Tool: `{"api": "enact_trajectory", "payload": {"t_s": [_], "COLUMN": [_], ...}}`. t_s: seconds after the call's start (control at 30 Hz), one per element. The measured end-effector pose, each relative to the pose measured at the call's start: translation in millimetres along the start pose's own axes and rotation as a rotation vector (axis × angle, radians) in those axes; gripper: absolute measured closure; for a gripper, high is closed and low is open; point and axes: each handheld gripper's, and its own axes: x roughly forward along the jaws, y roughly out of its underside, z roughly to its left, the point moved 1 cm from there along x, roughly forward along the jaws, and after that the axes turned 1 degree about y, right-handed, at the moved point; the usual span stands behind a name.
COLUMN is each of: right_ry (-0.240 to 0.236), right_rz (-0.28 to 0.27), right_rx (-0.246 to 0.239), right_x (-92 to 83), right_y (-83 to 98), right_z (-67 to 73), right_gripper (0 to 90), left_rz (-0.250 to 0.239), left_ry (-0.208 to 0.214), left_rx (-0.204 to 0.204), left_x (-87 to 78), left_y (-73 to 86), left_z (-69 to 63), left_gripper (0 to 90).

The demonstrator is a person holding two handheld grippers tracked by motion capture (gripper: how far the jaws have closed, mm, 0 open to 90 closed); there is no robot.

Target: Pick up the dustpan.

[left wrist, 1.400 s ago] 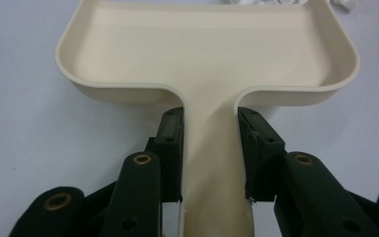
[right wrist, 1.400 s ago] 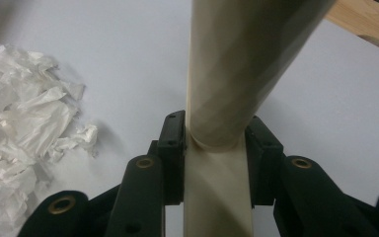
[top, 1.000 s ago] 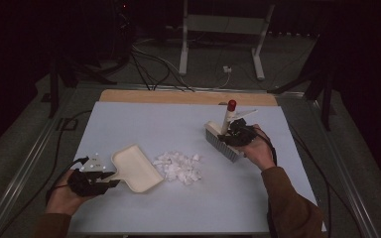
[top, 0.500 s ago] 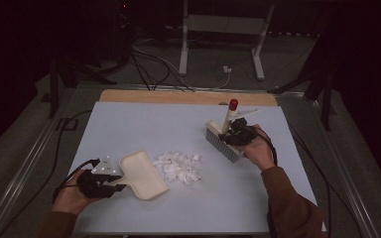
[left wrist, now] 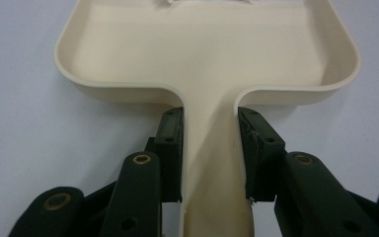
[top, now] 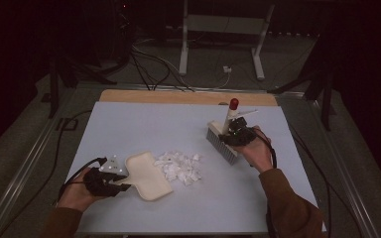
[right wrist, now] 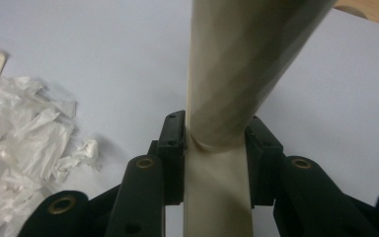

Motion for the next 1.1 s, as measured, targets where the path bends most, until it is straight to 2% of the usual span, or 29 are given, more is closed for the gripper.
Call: {"api": "enact_trajectory", "payload": {"t_s": [0.23, 0.4, 0.53, 1.1], "right_ry": [0.072, 0.081, 0.077, 0.06], "right_rz": [-0.009, -0.019, -0.019, -0.013], "right_rx": [0.033, 0.043, 0.056, 0.04], "right_x": [-4.5, -7.9, -9.2, -6.8], "right_y": [3.2, 5.7, 8.3, 11.7], "right_z": [10.8, 19.0, 23.4, 47.4], "right_gripper": [67.3, 67.3, 67.3, 67.3], "left_rz": [0.001, 0.003, 0.005, -0.001], "left_ry": [0.004, 0.007, 0.01, 0.007], "left_rx": [0.007, 0.012, 0.014, 0.008], "left_x": [2.7, 4.0, 5.3, 12.4], "left_y": [-3.4, -5.5, -7.1, -12.9], "left_z": [-0.2, -0.6, -1.4, -4.7], "left_gripper": [66.7, 66.7, 66.7, 66.7]}}
